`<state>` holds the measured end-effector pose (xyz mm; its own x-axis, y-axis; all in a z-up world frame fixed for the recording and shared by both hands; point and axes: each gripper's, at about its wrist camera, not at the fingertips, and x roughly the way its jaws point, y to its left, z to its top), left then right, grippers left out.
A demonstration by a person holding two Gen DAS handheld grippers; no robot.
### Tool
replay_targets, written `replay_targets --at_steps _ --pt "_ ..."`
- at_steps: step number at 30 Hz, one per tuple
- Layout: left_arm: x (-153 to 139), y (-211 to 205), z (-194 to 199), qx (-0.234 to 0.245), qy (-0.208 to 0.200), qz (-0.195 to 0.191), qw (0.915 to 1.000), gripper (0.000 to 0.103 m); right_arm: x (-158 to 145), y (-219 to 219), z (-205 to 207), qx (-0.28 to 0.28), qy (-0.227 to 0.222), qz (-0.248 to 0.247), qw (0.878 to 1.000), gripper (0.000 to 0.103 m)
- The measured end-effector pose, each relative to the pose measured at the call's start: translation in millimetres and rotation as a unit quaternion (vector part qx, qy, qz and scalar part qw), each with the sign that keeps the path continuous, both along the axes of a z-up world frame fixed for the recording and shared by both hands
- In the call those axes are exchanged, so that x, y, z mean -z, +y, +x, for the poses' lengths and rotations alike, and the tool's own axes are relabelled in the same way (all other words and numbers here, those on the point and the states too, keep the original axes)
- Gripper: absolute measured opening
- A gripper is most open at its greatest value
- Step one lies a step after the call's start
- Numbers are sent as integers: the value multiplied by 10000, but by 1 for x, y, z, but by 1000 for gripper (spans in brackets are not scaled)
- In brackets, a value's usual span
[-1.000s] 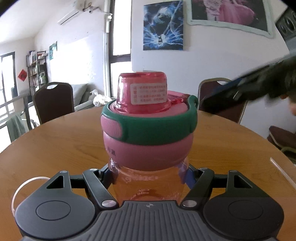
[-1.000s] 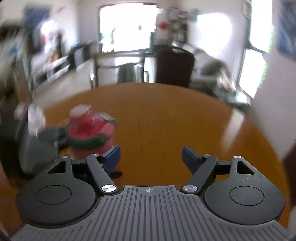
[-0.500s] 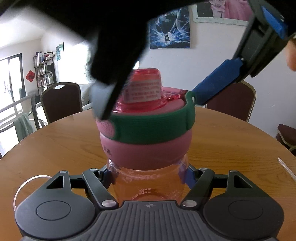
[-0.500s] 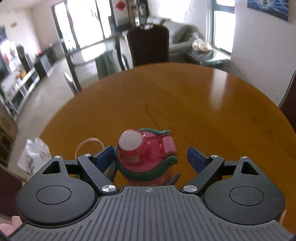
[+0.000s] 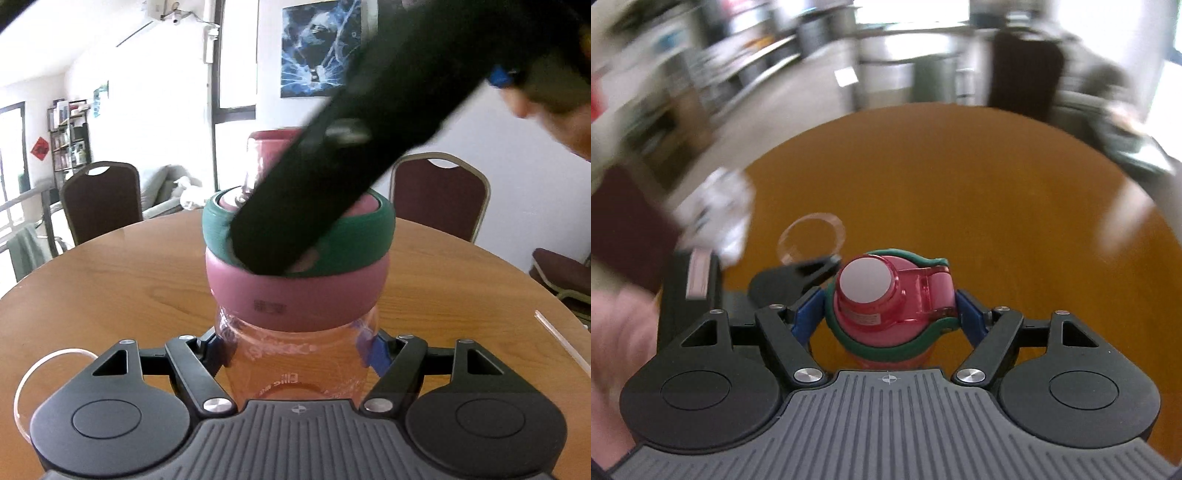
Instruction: Unscrew bottle cap and pour
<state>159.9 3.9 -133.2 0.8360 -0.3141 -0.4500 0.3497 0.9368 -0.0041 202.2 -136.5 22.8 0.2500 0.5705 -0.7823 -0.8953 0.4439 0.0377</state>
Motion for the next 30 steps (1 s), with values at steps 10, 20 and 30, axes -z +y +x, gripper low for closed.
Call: replay_targets --at_steps 10,20,30 --pt "0 -16 -22 -180 27 5 9998 71 -7 -1 -23 1916 -195 545 9798 97" --pt "-4 -27 -31 -378 67 49 9993 71 3 23 -55 3938 -58 458 9180 77" --pt "-11 -34 -44 -303 87 20 9995 71 6 25 -47 3001 -169 203 9535 72"
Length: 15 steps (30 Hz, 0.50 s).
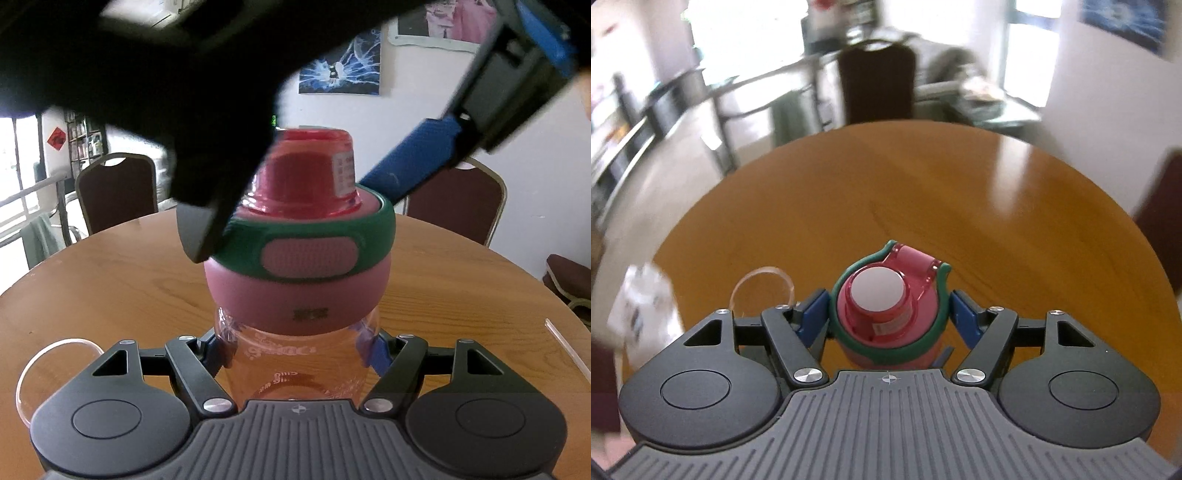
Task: Unscrew bottle cap and pour
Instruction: 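Twist the lid further with the right tool while the left tool holds the bottle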
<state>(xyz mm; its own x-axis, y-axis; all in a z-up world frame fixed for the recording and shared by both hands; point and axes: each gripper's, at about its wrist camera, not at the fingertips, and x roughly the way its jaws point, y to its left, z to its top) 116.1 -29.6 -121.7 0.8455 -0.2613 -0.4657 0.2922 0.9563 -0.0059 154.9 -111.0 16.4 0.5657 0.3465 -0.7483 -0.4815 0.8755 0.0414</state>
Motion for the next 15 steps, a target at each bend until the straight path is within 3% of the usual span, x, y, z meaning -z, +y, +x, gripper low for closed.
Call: replay_targets --at_steps 2,4,8,12,14,15 --pt "-4 0 0 61 9 -6 10000 71 -3 -13 17 -1065 187 -74 9941 72" --pt "-4 -1 -3 158 4 -35 9999 71 -7 -20 26 -1755 244 -143 9841 72" --pt "-5 -3 -9 314 -8 -71 9995 71 -9 -33 41 -3148 148 -238 9488 72" --pt "-8 -6 -13 350 33 -110 9993 72 -12 -45 50 -3565 241 -16 9340 73" --pt "-8 -8 -16 331 45 -131 9994 72 -12 -44 55 -3383 408 111 9401 89" --pt "-8 -7 -14 313 49 -139 9994 72 -15 -45 52 -3065 419 229 9507 94"
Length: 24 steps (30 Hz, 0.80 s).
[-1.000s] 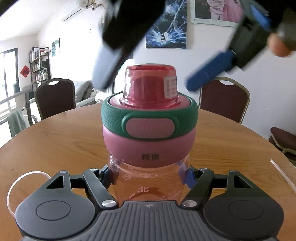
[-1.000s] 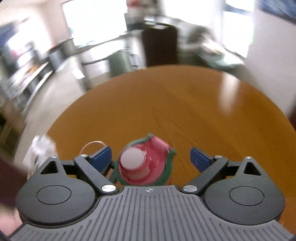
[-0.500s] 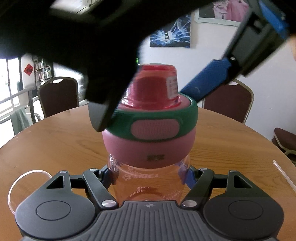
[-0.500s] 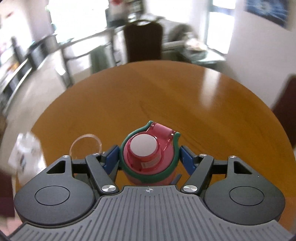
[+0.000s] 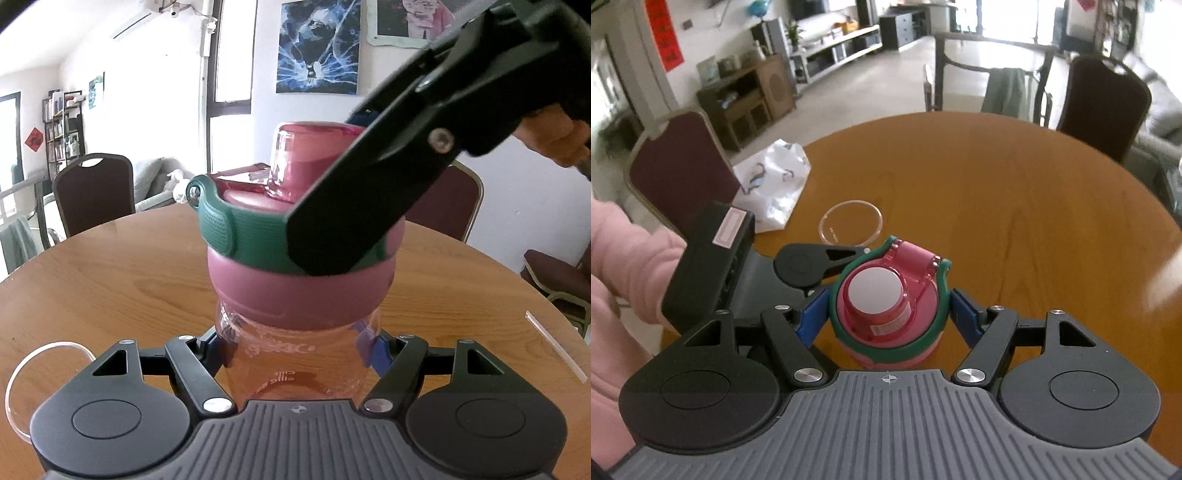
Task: Unscrew bottle cap and pour
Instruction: 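Twist the lid further with the right tool while the left tool holds the bottle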
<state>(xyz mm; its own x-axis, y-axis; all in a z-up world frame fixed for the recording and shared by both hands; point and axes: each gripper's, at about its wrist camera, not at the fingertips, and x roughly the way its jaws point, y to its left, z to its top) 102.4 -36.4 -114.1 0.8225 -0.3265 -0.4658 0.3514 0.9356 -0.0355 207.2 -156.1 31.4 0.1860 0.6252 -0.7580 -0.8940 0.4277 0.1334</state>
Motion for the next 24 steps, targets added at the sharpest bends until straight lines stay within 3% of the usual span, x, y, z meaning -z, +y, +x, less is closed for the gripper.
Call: replay_targets --at_steps 3,5,7,11,14,19,21,23,24 --pt "1 1 3 -39 -11 28 10000 72 0 6 -16 1121 -85 186 9935 96" --pt "1 -1 0 -105 -18 38 9999 72 1 10 -28 2179 -122 199 9757 96" --pt "3 9 16 -141 -16 39 9999 72 3 13 -32 2627 -81 218 9646 96" --pt "4 16 29 -182 -7 63 9998 72 7 24 -49 3859 71 317 9220 91" --pt "3 15 29 -192 -12 73 9998 72 12 32 -53 4063 110 222 9134 78" --pt "1 14 27 -224 0 56 9997 72 17 42 -57 3876 -125 23 9217 73" --pt "0 12 24 -186 7 44 9998 72 18 41 -53 3523 -133 -42 9358 73" --pt "-1 12 22 -127 11 50 9999 72 14 31 -37 2760 17 -132 9611 73" --pt "-1 12 22 -104 14 50 9999 72 13 28 -33 2544 50 -145 9670 73"
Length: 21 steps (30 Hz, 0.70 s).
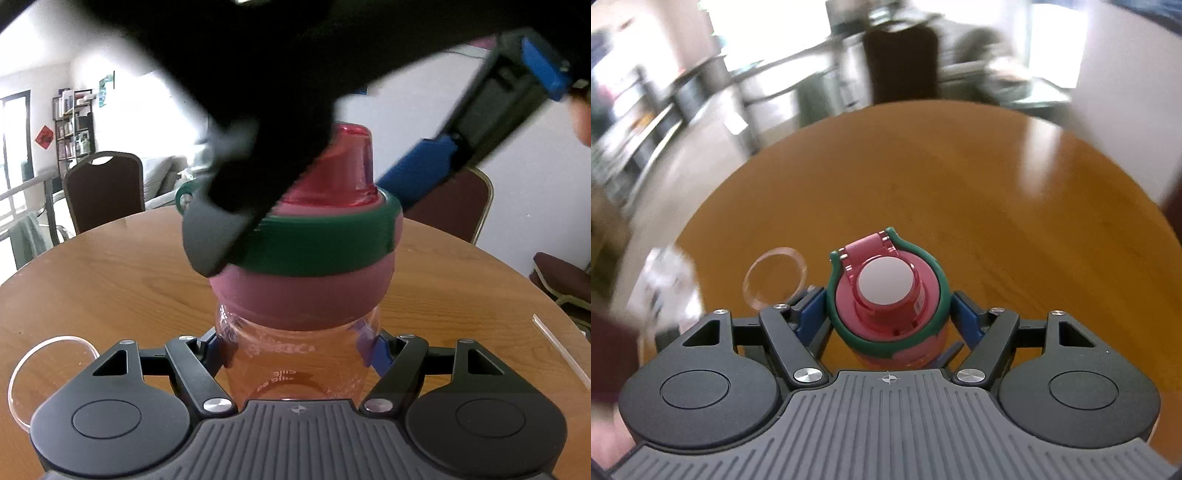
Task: Unscrew bottle cap and pour
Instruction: 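Twist the lid further with the right tool while the left tool holds the bottle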
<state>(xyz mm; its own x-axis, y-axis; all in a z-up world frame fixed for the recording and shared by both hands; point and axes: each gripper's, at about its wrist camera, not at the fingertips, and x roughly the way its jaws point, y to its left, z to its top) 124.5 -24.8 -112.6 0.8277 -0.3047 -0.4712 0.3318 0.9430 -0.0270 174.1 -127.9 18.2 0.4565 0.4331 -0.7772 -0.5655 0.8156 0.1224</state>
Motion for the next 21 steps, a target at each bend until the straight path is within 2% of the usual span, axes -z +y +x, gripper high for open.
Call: replay_targets --at_steps 1,2,3,5,8,9,11,13,15,17,19,20,21 --pt "0 0 0 17 1 3 10000 72 -1 -5 9 -446 97 2 9990 73" --pt "0 0 -1 60 3 -5 10000 72 -3 -12 22 -1175 203 -27 9929 73" --pt "-1 -1 -1 113 5 -18 9999 72 -3 -11 23 -1255 200 -37 9919 73" --pt "-1 0 -3 151 3 -39 9999 72 -5 -19 31 -2404 33 -160 9705 73" --pt "-2 -1 -4 164 25 -74 9998 72 -5 -23 46 -2988 185 -45 9541 74" --pt "-2 -1 -5 157 31 -79 9998 72 -6 -24 47 -3005 212 -31 9535 74" --pt "-3 -1 -5 122 40 -103 9999 72 -7 -27 43 -2846 252 51 9583 83" --pt "-3 -1 -5 103 37 -99 9999 72 -9 -28 35 -2483 280 215 9680 94" --pt "-1 0 -3 66 11 -68 10000 72 -13 -33 17 -1831 94 397 9823 94" --pt "-1 -2 -4 8 3 -55 10000 72 -15 -32 -3 -810 -155 360 9959 94" --pt "-1 -3 -6 -41 -1 -45 10000 72 -12 -27 -10 -138 -136 160 9997 98" --pt "-1 -4 -6 -55 0 -41 10000 72 -13 -26 -15 398 -3 235 9989 97" --pt "-1 -5 -6 -68 1 -36 10000 72 -14 -25 -19 654 78 307 9974 97"
